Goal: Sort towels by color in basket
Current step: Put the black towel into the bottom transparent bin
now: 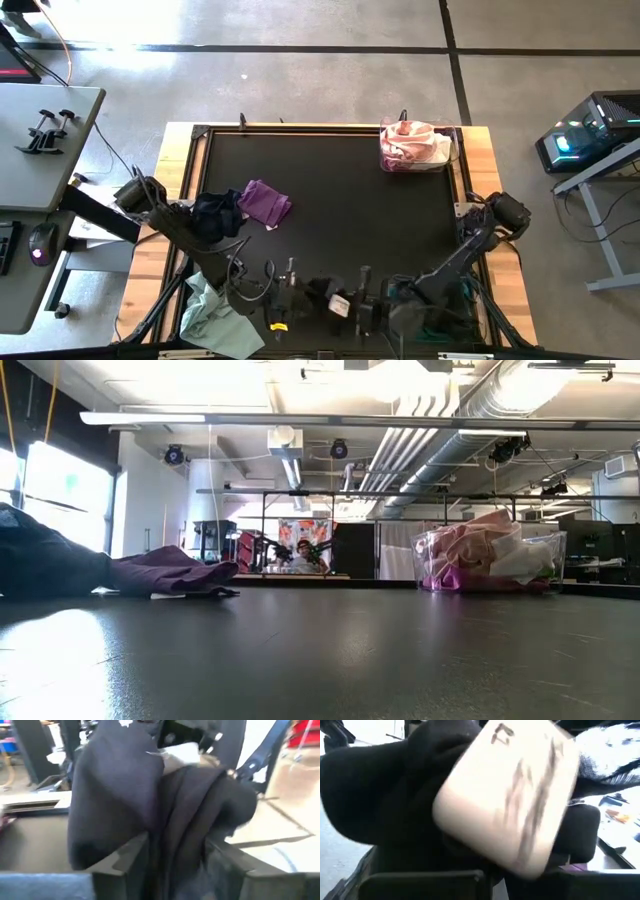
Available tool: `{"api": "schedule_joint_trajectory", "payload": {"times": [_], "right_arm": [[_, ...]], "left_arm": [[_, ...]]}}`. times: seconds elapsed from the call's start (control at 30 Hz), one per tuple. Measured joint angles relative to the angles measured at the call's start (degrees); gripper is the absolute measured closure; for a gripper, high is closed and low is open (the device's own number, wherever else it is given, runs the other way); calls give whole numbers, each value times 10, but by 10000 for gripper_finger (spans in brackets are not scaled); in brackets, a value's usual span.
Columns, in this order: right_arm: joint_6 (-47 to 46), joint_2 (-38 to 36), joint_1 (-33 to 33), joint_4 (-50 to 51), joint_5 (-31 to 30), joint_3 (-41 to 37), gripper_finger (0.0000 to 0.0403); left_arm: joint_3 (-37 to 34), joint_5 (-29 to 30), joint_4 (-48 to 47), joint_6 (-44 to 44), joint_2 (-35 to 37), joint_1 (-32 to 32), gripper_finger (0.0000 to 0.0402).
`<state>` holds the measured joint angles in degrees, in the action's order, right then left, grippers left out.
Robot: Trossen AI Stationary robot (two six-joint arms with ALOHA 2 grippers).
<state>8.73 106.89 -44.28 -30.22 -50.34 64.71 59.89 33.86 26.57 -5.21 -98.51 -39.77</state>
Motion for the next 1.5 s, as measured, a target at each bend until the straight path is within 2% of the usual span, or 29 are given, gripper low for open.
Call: {"api": "schedule_joint_trajectory", "payload": {"times": [0.1,0.2,0.33,0.43,0.53,0.6,0.67,0.77,0.87,0.97,1.07,1.2,1.27,1.4,1.5], "right_arm": [[-24,-8,-26,50,-51,0,379],[-86,-40,-61,159,-74,1,391],[-265,-109,-113,418,-71,47,395],[-477,-146,-134,695,12,125,396],[-664,-148,-149,965,107,210,398],[-757,-144,-161,1094,182,256,398],[-828,-144,-172,1172,275,284,397],[-881,-145,-192,1201,398,301,395],[-912,-145,-215,1171,506,297,395],[-933,-143,-232,1134,561,278,396],[-892,-144,-229,1087,529,247,395],[-769,-145,-213,997,447,205,395],[-738,-147,-199,980,415,189,395],[-735,-158,-164,972,373,153,395],[-744,-167,-137,934,383,114,395]], "left_arm": [[0,65,-62,-17,20,-18,213],[0,151,-172,-89,43,-37,208],[-1,192,-280,-216,53,-55,207],[-1,194,-306,-266,48,-61,207],[-1,192,-317,-288,38,-64,206],[-1,192,-316,-291,33,-63,206],[-1,192,-314,-291,26,-63,206],[-1,192,-314,-291,17,-60,206],[-1,192,-313,-291,10,-60,206],[-1,192,-313,-291,7,-60,206],[-1,192,-311,-291,7,-59,206],[-1,192,-310,-286,7,-54,206],[-1,192,-312,-287,7,-49,206],[-1,192,-311,-287,7,-41,206],[-1,192,-311,-287,7,-37,206]]}}
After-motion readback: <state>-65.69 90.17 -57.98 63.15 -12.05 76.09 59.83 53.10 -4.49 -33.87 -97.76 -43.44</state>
